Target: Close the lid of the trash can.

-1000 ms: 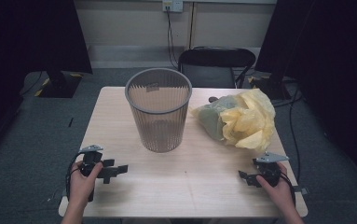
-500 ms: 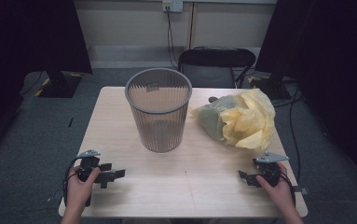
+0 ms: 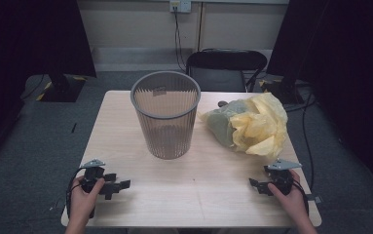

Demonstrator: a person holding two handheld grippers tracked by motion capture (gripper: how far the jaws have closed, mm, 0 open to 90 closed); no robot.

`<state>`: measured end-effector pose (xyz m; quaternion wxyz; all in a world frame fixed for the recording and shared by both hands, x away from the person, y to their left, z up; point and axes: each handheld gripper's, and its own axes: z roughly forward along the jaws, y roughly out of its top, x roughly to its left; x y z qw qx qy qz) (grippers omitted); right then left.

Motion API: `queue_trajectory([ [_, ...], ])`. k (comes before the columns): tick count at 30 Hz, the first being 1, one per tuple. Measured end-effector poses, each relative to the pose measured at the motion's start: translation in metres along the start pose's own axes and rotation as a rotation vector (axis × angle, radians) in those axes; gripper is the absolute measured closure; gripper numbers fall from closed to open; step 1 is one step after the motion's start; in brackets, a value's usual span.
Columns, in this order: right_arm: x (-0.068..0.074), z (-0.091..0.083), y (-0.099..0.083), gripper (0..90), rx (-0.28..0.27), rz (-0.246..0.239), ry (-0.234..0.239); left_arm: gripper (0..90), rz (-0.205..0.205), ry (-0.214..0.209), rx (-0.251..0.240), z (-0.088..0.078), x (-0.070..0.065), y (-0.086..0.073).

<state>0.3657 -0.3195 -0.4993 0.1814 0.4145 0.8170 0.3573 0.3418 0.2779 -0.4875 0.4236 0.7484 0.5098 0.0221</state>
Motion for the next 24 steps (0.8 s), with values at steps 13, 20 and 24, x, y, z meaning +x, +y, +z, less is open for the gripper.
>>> queue_trajectory([
  [13, 0.0, 0.0, 0.0, 14.7, 0.0, 0.0, 0.0, 16.7, 0.017, 0.026, 0.002, -0.0017, 0.0026, -0.0048],
  [20, 0.0, 0.0, 0.0, 14.7, 0.0, 0.0, 0.0, 16.5, 0.051, 0.03, -0.006, -0.0014, 0.0027, -0.0068],
  [24, 0.0, 0.0, 0.0, 14.7, 0.0, 0.0, 0.0, 16.5, 0.077, 0.033, -0.019, -0.001, 0.0024, -0.0089],
])
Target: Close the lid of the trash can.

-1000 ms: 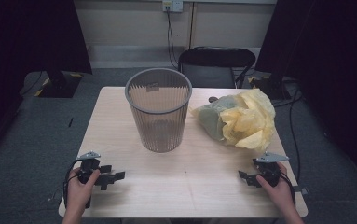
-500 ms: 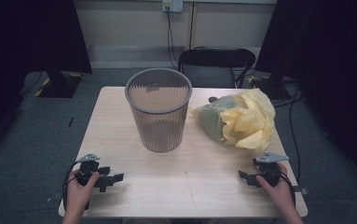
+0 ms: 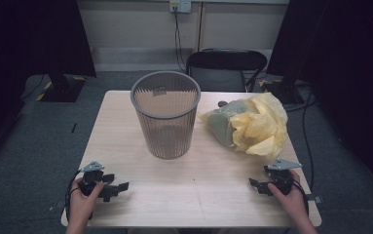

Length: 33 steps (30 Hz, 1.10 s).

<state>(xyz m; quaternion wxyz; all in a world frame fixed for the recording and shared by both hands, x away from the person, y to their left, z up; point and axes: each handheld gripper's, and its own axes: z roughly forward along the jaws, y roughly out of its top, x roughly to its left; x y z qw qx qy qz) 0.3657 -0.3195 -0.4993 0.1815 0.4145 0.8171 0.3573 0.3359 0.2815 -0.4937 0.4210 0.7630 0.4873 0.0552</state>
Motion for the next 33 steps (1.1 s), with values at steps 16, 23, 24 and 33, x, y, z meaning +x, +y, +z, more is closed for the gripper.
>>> queue_trajectory([
  [16, 0.0, 0.0, 0.0, 14.7, 0.0, 0.0, 0.0, 15.4, 0.11, 0.028, -0.038, 0.0039, -0.003, -0.0064],
  [23, 0.0, 0.0, 0.0, 14.7, 0.0, 0.0, 0.0, 15.3, 0.146, 0.048, -0.046, 0.0054, -0.0043, -0.008],
  [24, 0.0, 0.0, 0.0, 14.7, 0.0, 0.0, 0.0, 15.3, 0.146, 0.051, -0.046, 0.0057, -0.0049, -0.0081],
  [33, 0.0, 0.0, 0.0, 14.7, 0.0, 0.0, 0.0, 15.3, 0.178, 0.087, -0.034, 0.0073, -0.0097, -0.0084],
])
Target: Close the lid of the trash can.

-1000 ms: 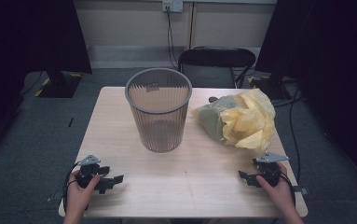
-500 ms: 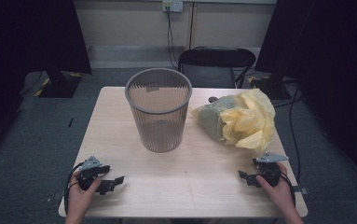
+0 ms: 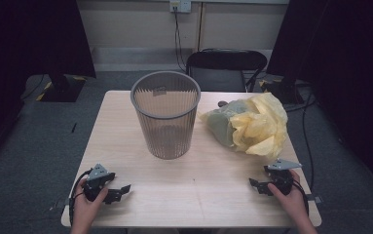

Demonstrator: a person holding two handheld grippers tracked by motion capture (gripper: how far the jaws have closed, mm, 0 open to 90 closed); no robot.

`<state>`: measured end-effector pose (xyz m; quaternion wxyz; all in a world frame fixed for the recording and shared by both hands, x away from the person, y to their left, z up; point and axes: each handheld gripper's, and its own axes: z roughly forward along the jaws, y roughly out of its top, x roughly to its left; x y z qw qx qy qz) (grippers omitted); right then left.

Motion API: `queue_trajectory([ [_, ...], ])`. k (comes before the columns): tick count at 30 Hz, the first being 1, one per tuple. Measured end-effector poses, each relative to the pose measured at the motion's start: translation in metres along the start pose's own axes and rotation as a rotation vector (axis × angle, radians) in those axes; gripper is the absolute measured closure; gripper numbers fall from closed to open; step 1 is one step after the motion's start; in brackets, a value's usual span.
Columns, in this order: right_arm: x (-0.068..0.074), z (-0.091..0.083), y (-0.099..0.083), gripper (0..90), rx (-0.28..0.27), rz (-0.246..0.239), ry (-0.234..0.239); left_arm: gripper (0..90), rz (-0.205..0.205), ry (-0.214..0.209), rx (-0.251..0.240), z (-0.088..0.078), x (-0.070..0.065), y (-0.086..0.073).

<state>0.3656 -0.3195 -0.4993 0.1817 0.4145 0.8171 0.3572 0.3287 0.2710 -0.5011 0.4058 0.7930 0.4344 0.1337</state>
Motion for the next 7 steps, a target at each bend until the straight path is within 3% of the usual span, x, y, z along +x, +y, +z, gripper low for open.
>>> queue_trajectory([
  [7, 0.0, 0.0, 0.0, 14.7, 0.0, 0.0, 0.001, 15.1, 0.028, 0.023, 0.013, 0.0011, -0.0034, 0.0005],
])
